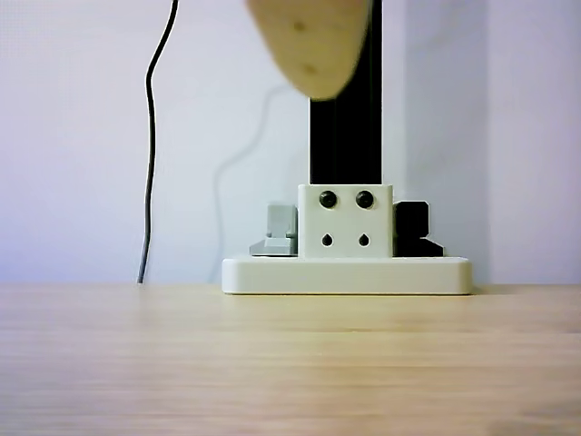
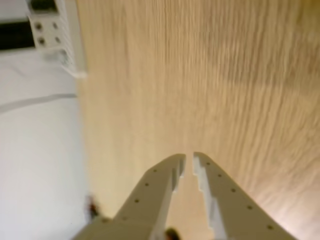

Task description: Grasp a peg and put it in the crate.

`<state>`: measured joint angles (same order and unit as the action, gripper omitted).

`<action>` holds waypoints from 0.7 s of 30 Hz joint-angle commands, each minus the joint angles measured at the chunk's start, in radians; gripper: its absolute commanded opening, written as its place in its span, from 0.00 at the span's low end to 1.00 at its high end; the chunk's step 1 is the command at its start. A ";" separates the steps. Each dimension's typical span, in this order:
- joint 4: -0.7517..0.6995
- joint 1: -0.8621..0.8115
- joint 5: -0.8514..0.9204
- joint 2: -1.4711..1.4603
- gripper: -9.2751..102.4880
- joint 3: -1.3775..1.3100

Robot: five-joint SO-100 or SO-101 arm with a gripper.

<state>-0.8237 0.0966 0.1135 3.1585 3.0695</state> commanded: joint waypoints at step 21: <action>0.881 0.153 1.792 -0.936 0.08 -0.221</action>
<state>-0.1243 0.1733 1.7902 2.2258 2.8532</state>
